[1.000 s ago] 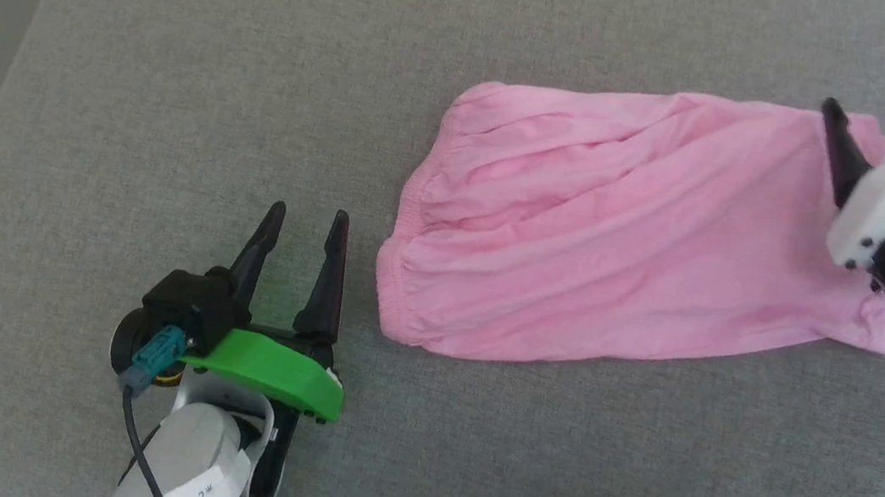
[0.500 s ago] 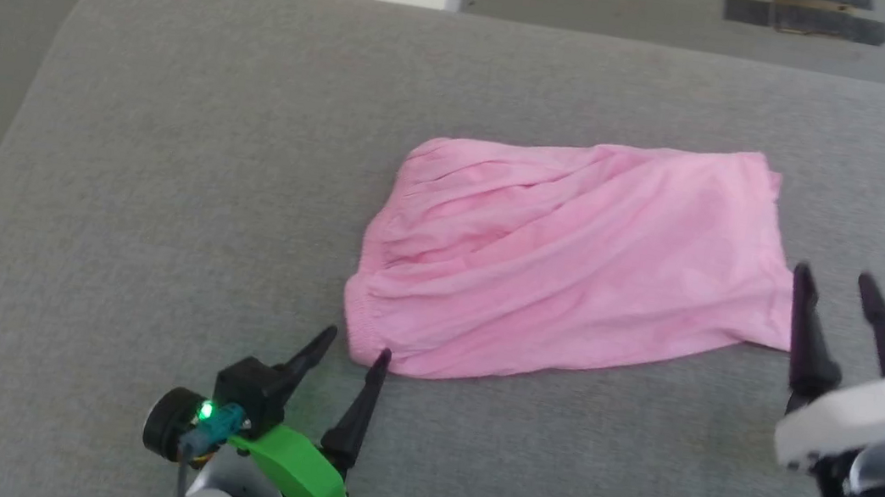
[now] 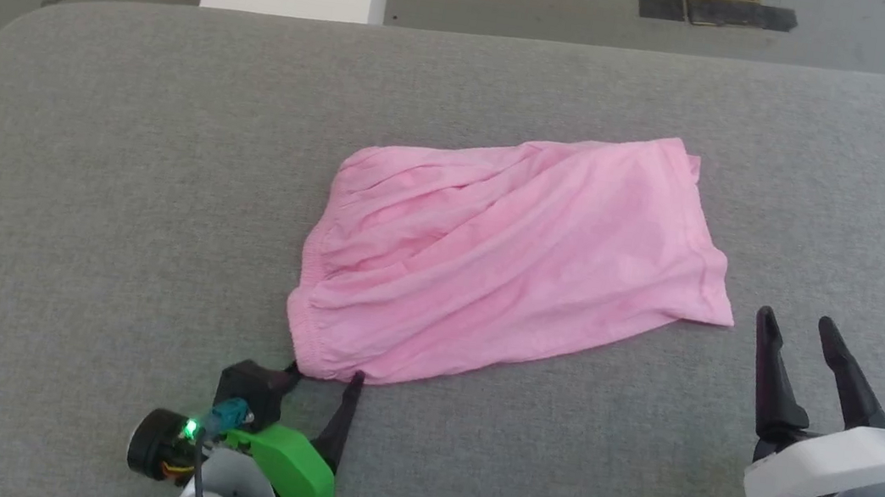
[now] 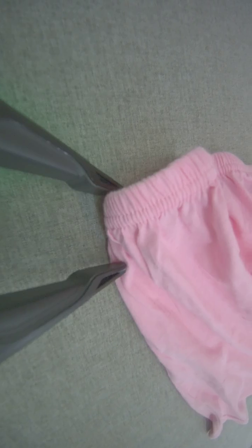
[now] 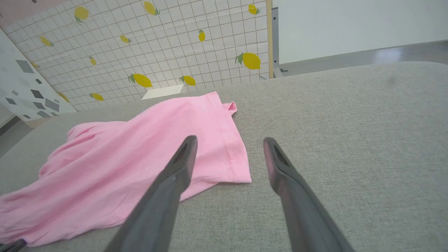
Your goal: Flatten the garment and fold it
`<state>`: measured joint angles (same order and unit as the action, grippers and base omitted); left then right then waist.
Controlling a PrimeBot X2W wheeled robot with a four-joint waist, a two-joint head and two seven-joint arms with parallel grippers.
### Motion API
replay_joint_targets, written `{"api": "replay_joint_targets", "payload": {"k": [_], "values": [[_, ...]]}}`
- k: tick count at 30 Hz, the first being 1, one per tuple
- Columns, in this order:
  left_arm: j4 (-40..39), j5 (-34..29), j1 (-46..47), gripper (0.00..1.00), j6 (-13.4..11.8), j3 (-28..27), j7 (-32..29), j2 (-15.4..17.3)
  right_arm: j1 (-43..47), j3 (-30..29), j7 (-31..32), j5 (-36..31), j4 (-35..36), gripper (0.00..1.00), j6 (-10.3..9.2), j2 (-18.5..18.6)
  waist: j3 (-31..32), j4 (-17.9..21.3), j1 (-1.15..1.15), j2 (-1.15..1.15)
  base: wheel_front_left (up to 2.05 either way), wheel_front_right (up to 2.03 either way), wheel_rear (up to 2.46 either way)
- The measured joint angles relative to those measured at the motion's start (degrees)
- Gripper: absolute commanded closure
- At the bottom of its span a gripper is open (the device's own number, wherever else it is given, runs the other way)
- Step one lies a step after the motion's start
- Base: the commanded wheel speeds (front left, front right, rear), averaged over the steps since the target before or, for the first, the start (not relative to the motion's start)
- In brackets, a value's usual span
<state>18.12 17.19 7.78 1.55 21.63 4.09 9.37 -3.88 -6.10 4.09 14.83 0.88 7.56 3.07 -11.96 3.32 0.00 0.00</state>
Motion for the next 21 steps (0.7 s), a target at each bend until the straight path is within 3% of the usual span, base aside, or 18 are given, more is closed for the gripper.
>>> {"api": "replay_joint_targets", "payload": {"k": [6,8,9,16,21], "values": [[0.7,0.0,1.4,0.0,-0.4,-0.2,0.2,-0.1,0.6,0.3,0.0,0.5,0.0,0.0,0.0,0.0,-0.3,0.7,0.0,0.0,0.0,0.0,0.0],[1.2,0.4,1.6,0.92,-0.2,0.1,-0.5,-0.1,0.6,0.6,0.5,0.9,-0.1,0.0,0.0,0.0,-0.3,0.6,0.0,0.0,0.0,0.0,0.0],[1.3,0.6,1.6,1.0,-0.1,0.3,-0.8,-0.1,0.6,0.7,0.6,0.9,-0.1,0.0,0.0,0.0,-0.2,0.6,0.0,0.0,0.0,0.0,0.0],[1.1,2.0,1.6,1.0,0.2,0.8,-1.0,-0.3,0.0,-0.8,3.3,-3.1,-2.8,0.0,0.0,-0.1,-0.2,-0.1,0.0,0.0,0.0,0.0,0.0],[0.2,2.0,1.6,1.0,0.2,1.2,-1.0,-0.3,-6.6,-2.1,7.7,-6.3,-10.4,0.0,0.0,-0.1,-1.0,-0.7,0.0,0.0,0.0,0.0,0.0]]}}
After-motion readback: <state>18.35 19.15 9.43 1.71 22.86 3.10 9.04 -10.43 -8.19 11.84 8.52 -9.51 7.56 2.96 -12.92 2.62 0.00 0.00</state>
